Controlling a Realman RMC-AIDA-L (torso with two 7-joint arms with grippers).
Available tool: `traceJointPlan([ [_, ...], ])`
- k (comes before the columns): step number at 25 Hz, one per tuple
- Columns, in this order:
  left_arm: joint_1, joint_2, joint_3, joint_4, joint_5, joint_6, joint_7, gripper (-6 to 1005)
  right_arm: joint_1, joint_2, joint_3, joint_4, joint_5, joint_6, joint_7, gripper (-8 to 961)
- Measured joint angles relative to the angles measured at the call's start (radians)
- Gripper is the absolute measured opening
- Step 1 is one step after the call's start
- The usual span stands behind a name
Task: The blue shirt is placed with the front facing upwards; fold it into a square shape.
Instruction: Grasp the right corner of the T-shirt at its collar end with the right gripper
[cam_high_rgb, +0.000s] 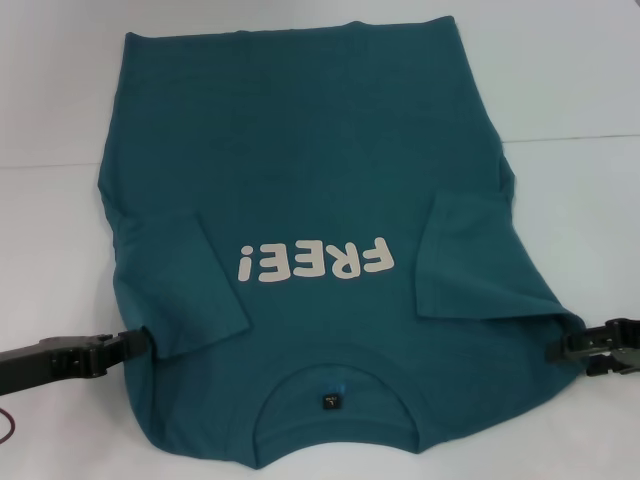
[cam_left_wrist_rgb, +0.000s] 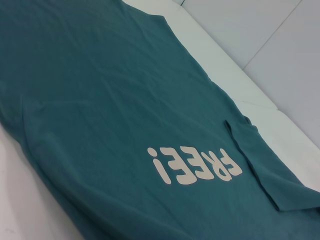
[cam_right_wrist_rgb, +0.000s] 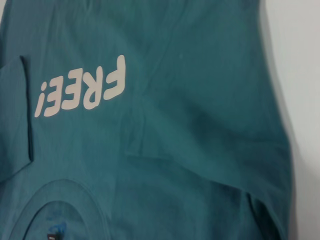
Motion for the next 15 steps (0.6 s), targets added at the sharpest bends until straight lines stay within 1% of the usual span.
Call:
traceJointPlan([
  [7,0.0,0.0,0.0,0.0,0.0,0.0,0.0,48,0.015,0.004,0.0,0.04,0.0,0.025,-0.007,785],
  [15,0.0,0.0,0.0,0.0,0.0,0.001,0.0,45,0.017,0.01,0.007,0.042,0.007,0.033,-0.008,767],
])
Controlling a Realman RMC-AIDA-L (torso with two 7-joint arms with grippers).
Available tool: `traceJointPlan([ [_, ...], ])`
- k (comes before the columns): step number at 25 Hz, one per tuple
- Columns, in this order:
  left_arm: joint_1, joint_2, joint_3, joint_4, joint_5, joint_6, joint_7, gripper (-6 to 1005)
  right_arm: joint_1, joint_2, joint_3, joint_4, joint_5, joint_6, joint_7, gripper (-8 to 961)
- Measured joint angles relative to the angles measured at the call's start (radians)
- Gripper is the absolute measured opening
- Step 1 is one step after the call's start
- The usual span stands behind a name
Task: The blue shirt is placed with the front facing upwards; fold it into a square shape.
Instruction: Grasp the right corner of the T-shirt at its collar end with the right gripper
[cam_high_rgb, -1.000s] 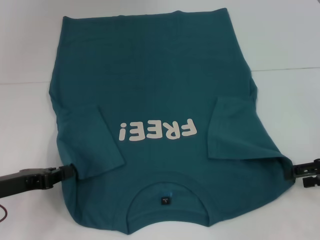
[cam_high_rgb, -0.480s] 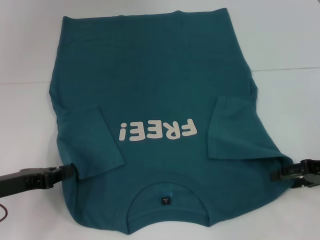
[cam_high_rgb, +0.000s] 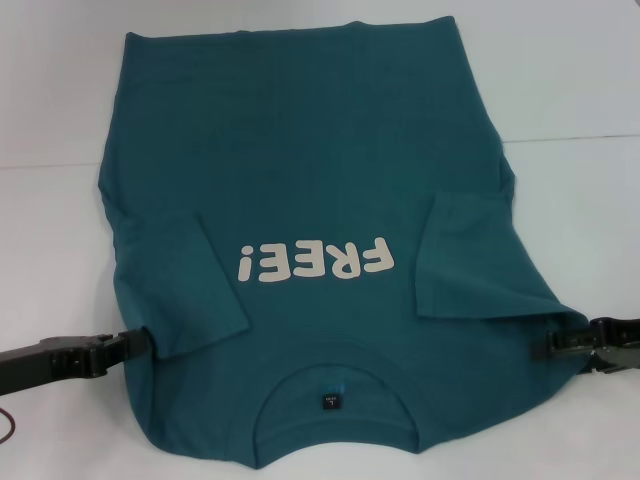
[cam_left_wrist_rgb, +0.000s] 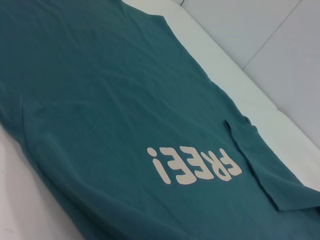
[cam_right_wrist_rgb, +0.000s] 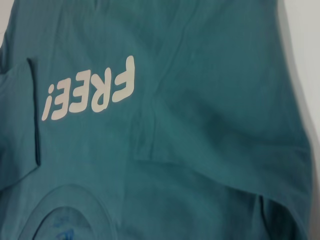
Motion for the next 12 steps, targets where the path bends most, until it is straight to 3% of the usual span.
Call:
traceJointPlan([
  [10,0.0,0.0,0.0,0.0,0.0,0.002,0.0,44,-0.006,0.0,0.031,-0.005,0.002,0.043,0.005,743],
  [12,0.0,0.0,0.0,0.0,0.0,0.002,0.0,44,-0.003,0.0,0.031,-0.001,0.003,0.05,0.002,649],
])
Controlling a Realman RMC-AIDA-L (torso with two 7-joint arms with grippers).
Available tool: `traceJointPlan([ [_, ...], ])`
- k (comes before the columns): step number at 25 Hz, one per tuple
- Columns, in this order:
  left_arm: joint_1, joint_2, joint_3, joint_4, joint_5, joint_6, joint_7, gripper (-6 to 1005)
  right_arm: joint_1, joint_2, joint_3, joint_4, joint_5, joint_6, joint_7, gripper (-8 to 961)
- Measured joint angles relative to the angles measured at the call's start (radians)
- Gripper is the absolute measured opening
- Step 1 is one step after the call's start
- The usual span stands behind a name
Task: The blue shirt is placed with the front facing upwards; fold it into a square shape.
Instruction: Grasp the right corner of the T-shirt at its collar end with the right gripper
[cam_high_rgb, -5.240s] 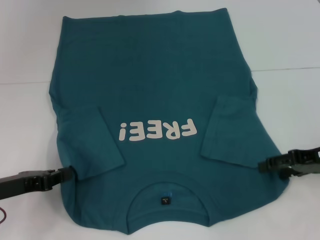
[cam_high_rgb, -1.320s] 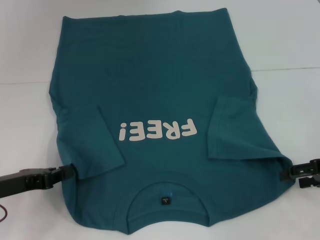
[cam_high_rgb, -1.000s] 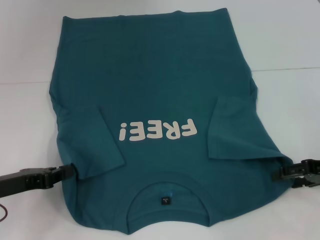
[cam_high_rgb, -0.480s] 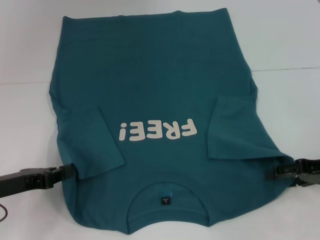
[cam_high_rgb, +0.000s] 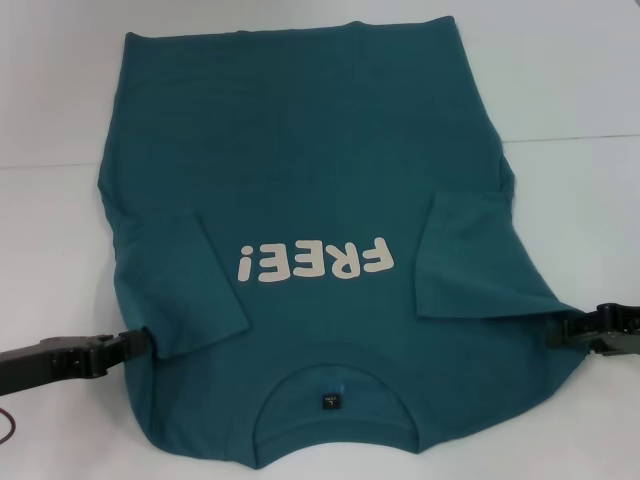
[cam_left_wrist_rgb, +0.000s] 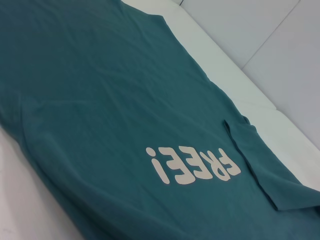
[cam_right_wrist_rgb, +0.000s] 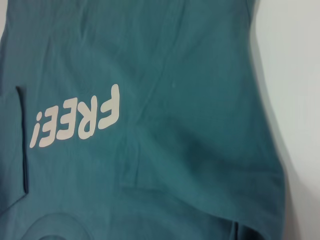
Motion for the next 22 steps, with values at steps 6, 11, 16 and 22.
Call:
traceJointPlan([
  [6,0.0,0.0,0.0,0.0,-0.001,0.0,0.0,45,0.008,0.012,-0.004,0.005,0.001,0.009,-0.017,400],
  [11,0.0,0.003,-0.001,0.002,-0.001,0.001,0.0,44,0.008,0.015,-0.006,0.005,0.003,-0.002,-0.031,202],
  [16,0.0,0.007,-0.009,0.004,-0.001,0.01,-0.005,44,0.006,0.014,-0.011,-0.003,-0.002,-0.009,-0.036,60],
  [22,0.005,0.018,-0.019,0.001,-0.001,0.034,-0.014,43,0.001,0.007,-0.01,-0.005,0.001,-0.027,-0.048,45],
])
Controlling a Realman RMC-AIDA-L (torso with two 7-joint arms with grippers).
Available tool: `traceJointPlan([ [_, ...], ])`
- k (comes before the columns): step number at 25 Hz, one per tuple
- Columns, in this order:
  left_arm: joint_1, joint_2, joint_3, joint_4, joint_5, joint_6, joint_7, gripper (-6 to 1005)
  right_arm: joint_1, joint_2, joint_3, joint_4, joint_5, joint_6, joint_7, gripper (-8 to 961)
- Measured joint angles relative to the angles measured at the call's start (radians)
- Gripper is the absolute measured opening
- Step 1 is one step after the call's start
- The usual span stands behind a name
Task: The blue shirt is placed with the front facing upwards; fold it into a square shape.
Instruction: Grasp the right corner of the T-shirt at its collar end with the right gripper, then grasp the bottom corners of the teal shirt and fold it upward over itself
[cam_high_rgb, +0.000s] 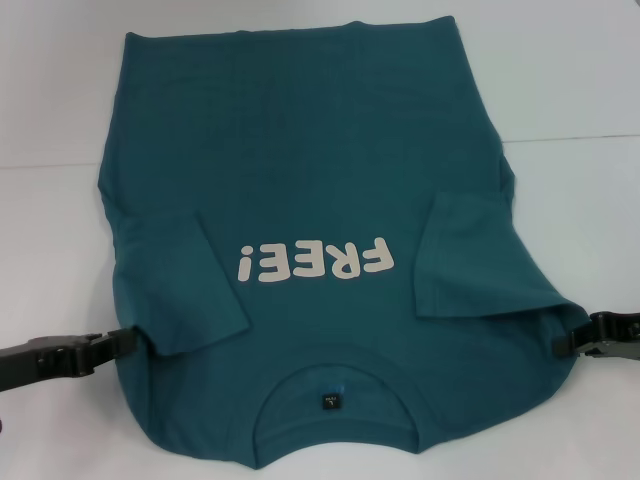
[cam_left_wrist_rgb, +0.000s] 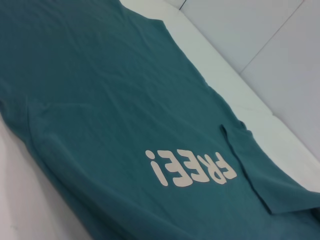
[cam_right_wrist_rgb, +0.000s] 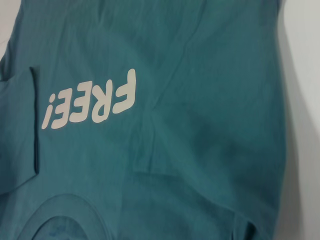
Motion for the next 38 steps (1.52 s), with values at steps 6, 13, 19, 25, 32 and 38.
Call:
traceJointPlan([
  [6,0.022,0.017,-0.068,-0.001,0.002,0.058,-0.006,43,-0.008,-0.016,0.051,-0.003,0.003,-0.039,-0.019,37],
  [13,0.058,0.023,-0.098,-0.004,0.004,0.057,-0.002,42,-0.014,-0.018,0.099,-0.006,0.005,-0.077,-0.039,38],
  [19,0.06,0.017,-0.098,0.0,0.002,0.041,0.036,41,-0.008,-0.009,0.092,-0.006,0.005,-0.078,-0.049,38],
  [25,0.062,0.018,-0.108,0.034,0.005,0.1,0.021,59,-0.022,-0.003,0.1,-0.001,0.014,-0.095,-0.07,38],
  [32,0.047,0.02,-0.098,0.061,0.031,0.051,-0.037,225,-0.018,-0.003,0.1,-0.009,0.038,-0.105,-0.073,39],
  [38,0.03,0.006,-0.043,0.061,0.071,0.011,-0.055,472,-0.012,-0.002,0.101,-0.007,0.041,-0.105,-0.073,38],
])
